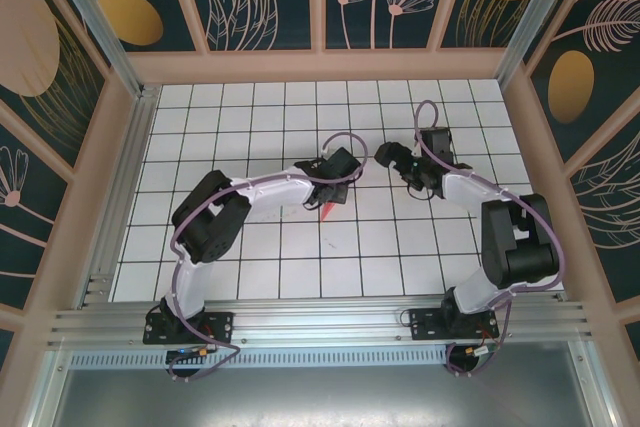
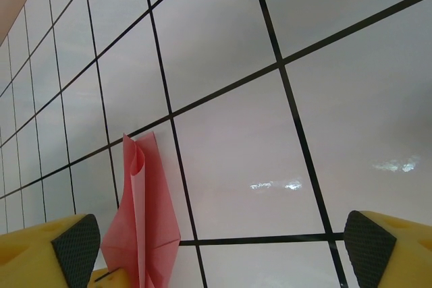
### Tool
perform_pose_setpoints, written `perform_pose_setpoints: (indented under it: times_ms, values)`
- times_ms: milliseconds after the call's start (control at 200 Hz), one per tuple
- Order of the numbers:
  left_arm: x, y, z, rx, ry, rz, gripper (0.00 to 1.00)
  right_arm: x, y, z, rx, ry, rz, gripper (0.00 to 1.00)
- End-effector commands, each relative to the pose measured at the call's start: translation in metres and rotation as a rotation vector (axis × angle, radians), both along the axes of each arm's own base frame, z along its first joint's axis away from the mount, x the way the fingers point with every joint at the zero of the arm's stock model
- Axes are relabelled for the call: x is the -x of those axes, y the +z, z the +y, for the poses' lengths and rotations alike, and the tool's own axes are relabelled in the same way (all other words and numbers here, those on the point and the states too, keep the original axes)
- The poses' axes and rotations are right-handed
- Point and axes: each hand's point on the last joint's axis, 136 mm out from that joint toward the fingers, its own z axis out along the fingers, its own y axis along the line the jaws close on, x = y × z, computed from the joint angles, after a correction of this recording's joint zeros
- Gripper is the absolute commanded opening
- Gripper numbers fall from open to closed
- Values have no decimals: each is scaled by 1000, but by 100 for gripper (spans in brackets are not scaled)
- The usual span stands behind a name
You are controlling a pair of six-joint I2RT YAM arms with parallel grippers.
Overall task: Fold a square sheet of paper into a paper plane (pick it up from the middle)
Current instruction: Move a paper plane to the center of the table.
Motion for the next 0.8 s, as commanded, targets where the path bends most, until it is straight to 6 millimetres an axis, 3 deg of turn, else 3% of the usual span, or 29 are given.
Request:
perform_pose_setpoints:
  times_ms: [0,185,270,300,445,585,796]
  values:
    - [-6,16,10,175,95,22,0,4,17,12,-9,45,-21,92]
    - [-1,30,15,589,197,72,0,27,13,51,10,132,30,80]
    - [-2,37,12,668,206,59,0,40,12,77,21,205,34,73]
    - [3,28,16,667,219,71,0,44,12,86,24,232,35,70]
    - [6,24,21,741,253,76,0,61,4,120,36,317,71,61]
    - [12,19,23,813,273,102,0,66,-12,130,77,334,112,58]
    - [17,15,31,889,297,121,1,74,-31,140,147,403,150,65]
